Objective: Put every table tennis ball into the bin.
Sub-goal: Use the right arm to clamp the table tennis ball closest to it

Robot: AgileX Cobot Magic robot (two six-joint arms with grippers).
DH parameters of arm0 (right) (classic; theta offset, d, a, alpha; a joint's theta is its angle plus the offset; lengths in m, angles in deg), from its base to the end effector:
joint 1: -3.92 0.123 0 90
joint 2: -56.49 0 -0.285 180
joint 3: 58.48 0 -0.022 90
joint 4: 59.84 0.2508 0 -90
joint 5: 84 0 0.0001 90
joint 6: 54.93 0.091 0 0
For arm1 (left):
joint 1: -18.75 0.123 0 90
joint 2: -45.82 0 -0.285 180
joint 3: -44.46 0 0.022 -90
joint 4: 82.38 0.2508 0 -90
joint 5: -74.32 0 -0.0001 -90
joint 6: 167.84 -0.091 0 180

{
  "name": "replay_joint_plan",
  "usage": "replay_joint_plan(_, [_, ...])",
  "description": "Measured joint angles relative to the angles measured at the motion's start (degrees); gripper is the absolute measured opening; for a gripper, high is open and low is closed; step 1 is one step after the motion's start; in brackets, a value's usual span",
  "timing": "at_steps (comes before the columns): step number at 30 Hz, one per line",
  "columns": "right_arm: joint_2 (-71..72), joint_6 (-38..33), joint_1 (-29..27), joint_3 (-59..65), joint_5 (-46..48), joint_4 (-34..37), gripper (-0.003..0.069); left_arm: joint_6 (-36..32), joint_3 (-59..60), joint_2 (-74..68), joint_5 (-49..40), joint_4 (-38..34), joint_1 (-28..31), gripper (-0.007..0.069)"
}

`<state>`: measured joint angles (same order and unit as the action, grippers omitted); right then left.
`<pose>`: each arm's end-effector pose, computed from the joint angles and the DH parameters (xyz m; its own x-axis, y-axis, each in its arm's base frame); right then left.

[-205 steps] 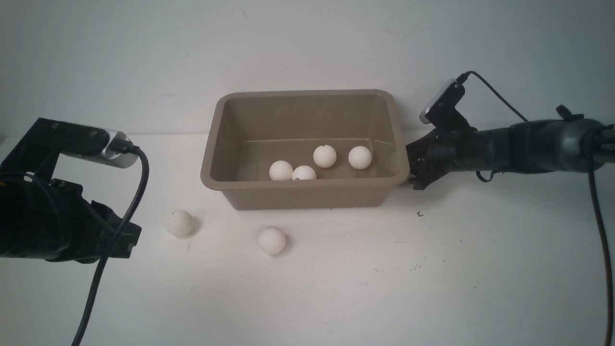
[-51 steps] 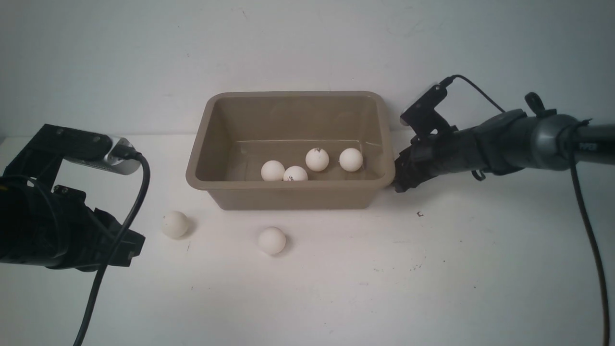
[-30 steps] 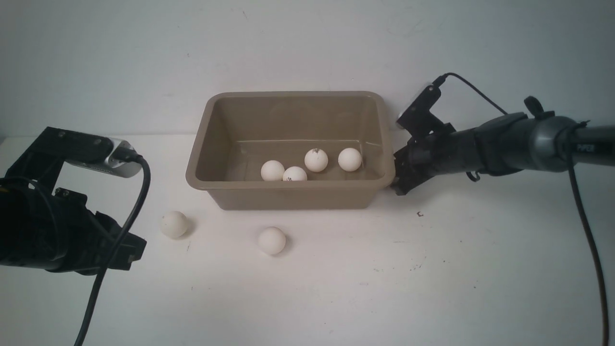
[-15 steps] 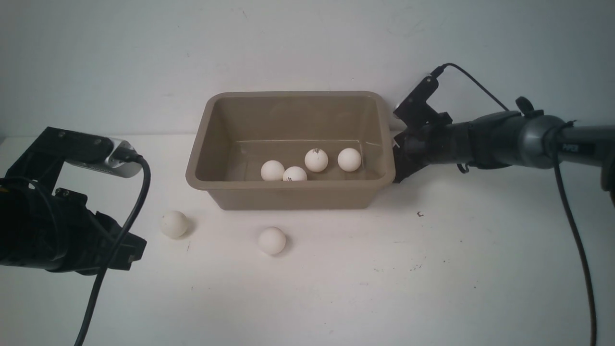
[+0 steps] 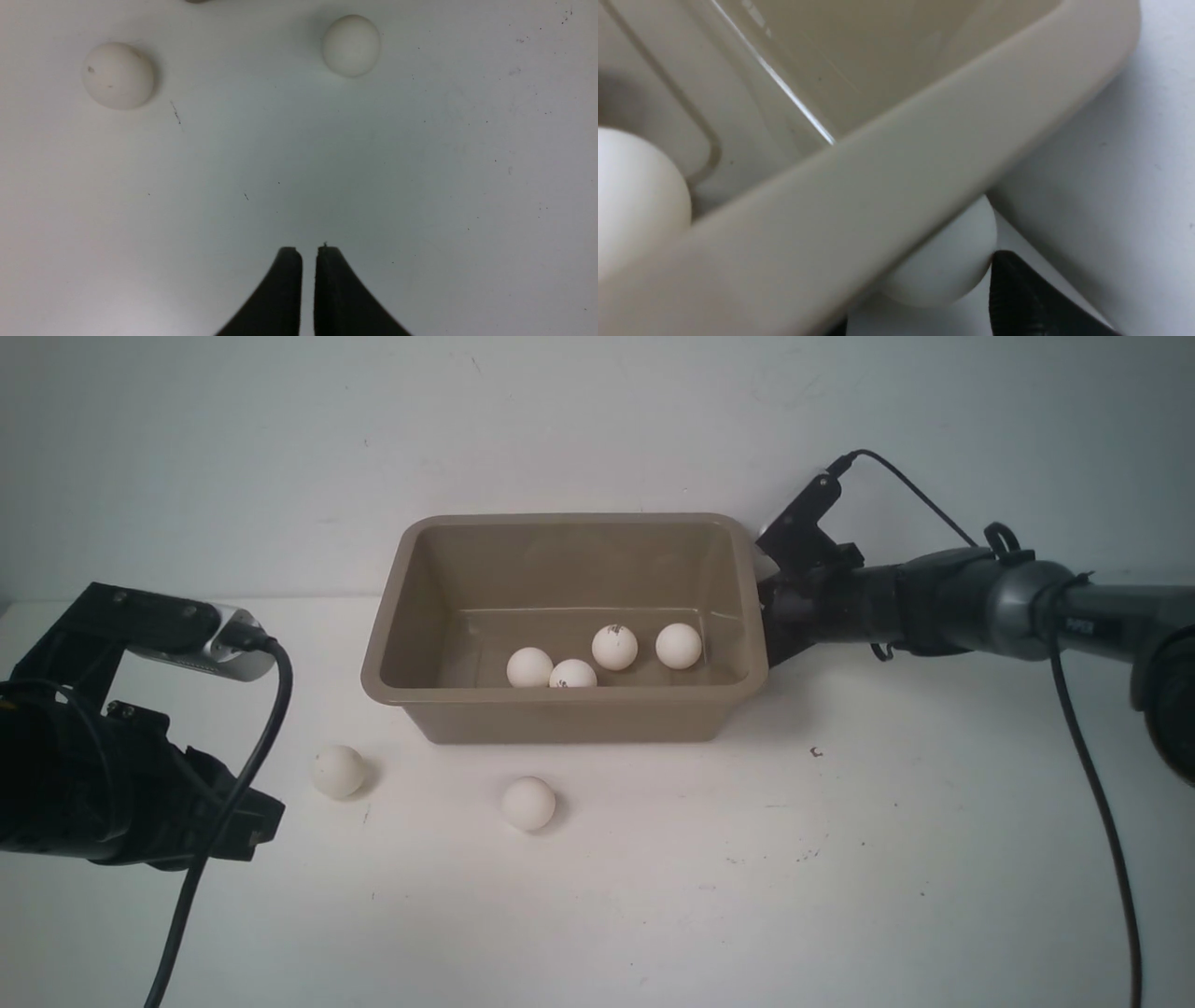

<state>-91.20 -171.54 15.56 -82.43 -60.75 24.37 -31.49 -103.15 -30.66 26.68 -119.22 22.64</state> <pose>0.5110 0.1419 0.1049 -0.2165 -0.5547 -0.8034 -0.7307 0.6378 -0.2435 0.2206 -0.0255 0.2690 -0.7819 0.2075 -0.5879 0.4034 0.8874 -0.2233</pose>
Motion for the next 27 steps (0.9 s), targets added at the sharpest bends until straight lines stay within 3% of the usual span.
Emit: replay_joint_plan(27, [-5.14, -1.47, 0.26, -8.80, -2.53, 1.95, 0.0348, 0.00, 0.00, 0.00, 0.00, 0.00, 0.00, 0.0031])
